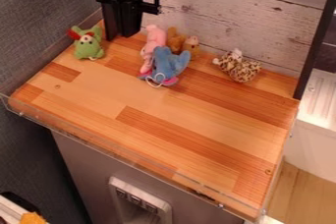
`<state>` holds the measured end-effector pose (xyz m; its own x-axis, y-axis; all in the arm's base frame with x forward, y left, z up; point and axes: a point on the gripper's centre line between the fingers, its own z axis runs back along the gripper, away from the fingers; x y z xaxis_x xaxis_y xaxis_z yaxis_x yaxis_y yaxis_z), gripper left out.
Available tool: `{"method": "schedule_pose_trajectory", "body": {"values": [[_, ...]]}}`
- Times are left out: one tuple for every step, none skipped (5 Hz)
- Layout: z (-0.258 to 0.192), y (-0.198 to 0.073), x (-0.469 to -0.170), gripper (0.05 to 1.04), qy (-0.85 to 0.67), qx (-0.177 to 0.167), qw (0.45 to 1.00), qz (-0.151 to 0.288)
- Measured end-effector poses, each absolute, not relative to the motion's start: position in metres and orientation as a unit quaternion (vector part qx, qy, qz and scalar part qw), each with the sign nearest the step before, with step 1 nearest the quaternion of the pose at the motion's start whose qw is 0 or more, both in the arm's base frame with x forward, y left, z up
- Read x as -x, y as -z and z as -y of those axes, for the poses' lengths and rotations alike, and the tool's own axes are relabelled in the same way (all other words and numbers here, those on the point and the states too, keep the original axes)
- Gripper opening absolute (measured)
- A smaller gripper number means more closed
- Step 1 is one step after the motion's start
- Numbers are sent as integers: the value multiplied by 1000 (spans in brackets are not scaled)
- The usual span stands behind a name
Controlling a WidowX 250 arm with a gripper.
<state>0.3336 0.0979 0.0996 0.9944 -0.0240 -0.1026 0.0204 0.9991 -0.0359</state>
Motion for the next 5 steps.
{"method": "schedule_pose_trajectory", "body": {"values": [[-101,-98,-339,64,78,22,995,-53],[-122,-95,-351,64,164,25,985,-50],[-138,-95,-373,64,272,27,961,-46],[-152,-95,-384,64,351,26,935,-45],[-164,-95,-386,86,368,27,928,-44]]}}
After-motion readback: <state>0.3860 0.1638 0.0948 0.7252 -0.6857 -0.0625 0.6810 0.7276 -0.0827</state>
